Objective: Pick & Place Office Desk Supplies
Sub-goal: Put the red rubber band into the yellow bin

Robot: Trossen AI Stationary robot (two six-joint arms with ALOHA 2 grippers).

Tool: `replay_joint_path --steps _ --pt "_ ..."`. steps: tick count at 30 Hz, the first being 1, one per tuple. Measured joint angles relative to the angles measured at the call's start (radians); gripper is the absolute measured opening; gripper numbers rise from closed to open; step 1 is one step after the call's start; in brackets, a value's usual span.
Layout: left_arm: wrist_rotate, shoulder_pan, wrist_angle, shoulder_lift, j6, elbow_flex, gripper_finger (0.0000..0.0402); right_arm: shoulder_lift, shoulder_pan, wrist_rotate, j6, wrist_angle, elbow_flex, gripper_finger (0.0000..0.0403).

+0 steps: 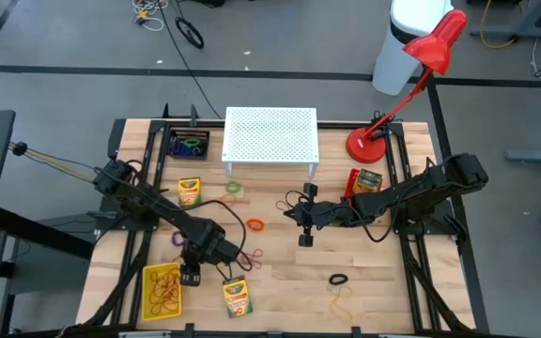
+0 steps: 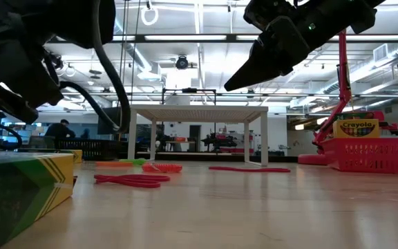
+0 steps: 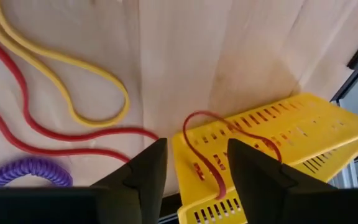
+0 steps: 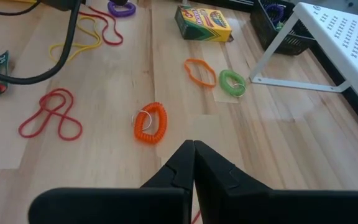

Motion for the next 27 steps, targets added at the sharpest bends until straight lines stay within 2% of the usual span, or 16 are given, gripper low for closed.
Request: replay_joint_path --steps 14,17,22,27 --pt "-0.026 -0.011 -0.028 0.072 0.064 0.001 0.0119 0.0 0.0 0.0 0.0 0.001 0.0 0.0017" --pt "-0.024 -0.011 -0.05 0.072 0.075 0.002 0.009 0.0 0.0 0.0 0.0 0.002 0.0 0.0017" --pt "-0.035 -0.011 -0.071 0.057 0.094 0.049 0.0014 0.0 0.0 0.0 -0.001 0.003 0.0 0.0017" --pt "-0.075 -0.011 -0.103 0.055 0.107 0.119 0.0005 0.0 0.0 0.0 -0.001 0.004 0.0 0.0017"
